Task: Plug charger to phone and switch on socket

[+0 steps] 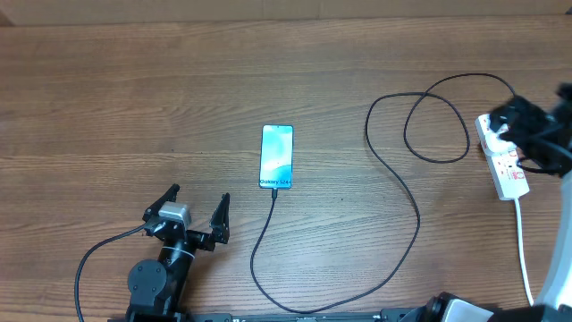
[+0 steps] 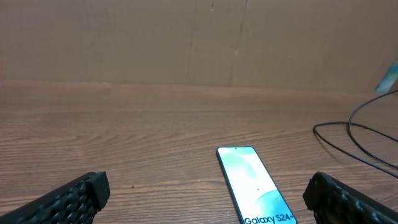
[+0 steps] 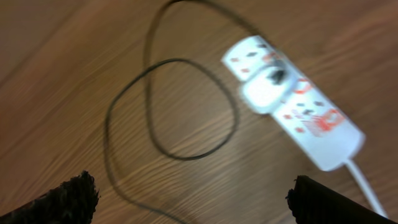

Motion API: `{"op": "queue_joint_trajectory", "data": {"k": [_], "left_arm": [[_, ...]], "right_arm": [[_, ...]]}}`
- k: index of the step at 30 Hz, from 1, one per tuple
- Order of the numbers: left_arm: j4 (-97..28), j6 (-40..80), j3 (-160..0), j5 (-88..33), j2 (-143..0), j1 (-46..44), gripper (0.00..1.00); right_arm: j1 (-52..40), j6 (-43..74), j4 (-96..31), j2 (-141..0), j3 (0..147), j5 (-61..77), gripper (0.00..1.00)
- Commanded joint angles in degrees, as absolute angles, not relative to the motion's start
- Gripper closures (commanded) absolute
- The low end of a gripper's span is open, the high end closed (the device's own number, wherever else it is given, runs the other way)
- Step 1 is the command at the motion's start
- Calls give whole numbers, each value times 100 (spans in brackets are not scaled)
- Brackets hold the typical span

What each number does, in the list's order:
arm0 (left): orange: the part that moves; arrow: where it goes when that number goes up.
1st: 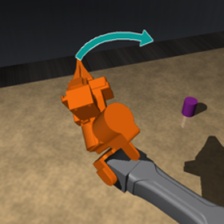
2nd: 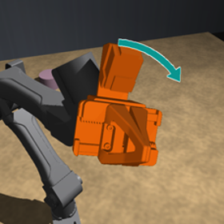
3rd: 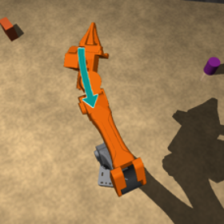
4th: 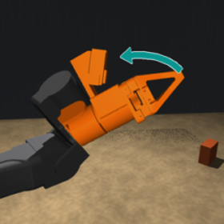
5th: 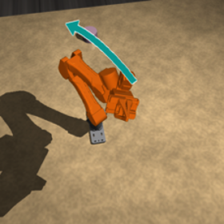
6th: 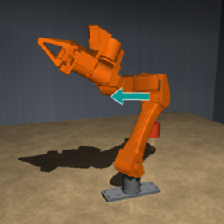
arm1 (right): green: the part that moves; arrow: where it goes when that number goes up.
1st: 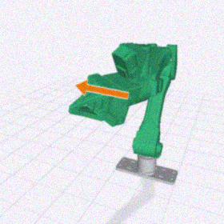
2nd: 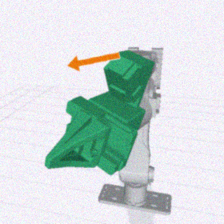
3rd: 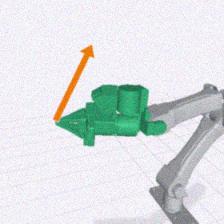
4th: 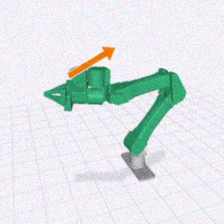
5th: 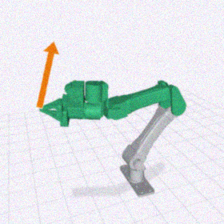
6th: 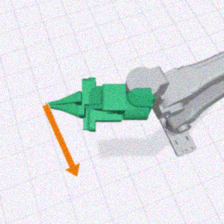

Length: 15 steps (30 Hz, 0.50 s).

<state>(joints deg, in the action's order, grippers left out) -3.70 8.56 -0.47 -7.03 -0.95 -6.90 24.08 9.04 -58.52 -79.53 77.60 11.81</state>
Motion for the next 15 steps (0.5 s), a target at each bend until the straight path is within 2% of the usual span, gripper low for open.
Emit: {"op": "queue_joint_trajectory", "data": {"k": [1,8,15], "left_arm": [[-386,729,-27,-685,-25,-716,0],[-386,729,-27,-685,-25,-716,0],[-388,729,-27,-685,-25,-716,0]], "right_arm": [[1837,937,-5843,-7734,7872,1212,0],[1111,937,-5841,-7710,7872,1212,0],[937,849,-5817,-7710,7872,895,0]]}}
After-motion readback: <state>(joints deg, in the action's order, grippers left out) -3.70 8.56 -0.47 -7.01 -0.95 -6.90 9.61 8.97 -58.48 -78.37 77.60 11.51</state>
